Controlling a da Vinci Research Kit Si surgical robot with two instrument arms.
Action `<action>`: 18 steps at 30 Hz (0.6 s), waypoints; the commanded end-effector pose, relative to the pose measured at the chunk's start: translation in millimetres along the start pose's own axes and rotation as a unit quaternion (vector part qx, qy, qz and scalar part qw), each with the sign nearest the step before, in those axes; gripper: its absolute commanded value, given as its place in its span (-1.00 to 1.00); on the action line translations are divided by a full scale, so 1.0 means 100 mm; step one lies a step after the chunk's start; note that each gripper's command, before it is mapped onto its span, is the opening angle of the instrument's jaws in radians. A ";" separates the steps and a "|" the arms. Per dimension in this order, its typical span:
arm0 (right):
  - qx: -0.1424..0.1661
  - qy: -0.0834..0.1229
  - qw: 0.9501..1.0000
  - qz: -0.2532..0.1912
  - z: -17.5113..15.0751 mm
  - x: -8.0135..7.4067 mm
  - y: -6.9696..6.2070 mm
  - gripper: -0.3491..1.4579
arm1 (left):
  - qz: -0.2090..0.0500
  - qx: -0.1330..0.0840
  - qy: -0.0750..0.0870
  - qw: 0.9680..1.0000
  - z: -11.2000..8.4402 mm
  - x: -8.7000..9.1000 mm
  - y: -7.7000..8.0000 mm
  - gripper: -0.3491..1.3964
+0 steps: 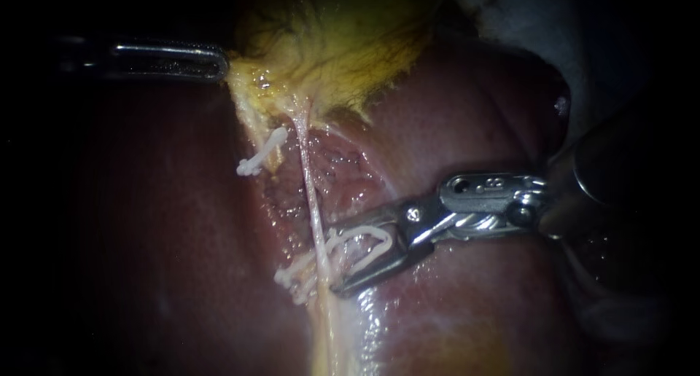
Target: Clipping first clip right tube
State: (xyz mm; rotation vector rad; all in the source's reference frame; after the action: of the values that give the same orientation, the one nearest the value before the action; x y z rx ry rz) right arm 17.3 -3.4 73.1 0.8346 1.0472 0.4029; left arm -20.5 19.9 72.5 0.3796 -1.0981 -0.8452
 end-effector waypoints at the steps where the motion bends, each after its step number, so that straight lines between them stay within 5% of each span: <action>1: 0.000 0.000 1.000 -0.001 0.001 -0.002 0.002 -0.06 | 0.000 0.000 0.000 1.000 0.000 0.000 0.000 -1.00; 12: -0.004 -0.001 1.000 0.010 0.007 -0.015 0.026 -0.06 | 0.000 0.000 0.000 1.000 0.000 0.000 0.000 -1.00; 18: 0.008 0.026 0.999 0.036 0.010 -0.017 0.036 -0.06 | 0.000 0.000 0.000 1.000 0.001 0.000 0.000 -1.00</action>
State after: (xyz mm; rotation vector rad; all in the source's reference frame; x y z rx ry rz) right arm 17.8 -2.5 77.4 0.8947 1.0819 0.4926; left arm -20.5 19.9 72.5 0.3798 -1.0986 -0.8448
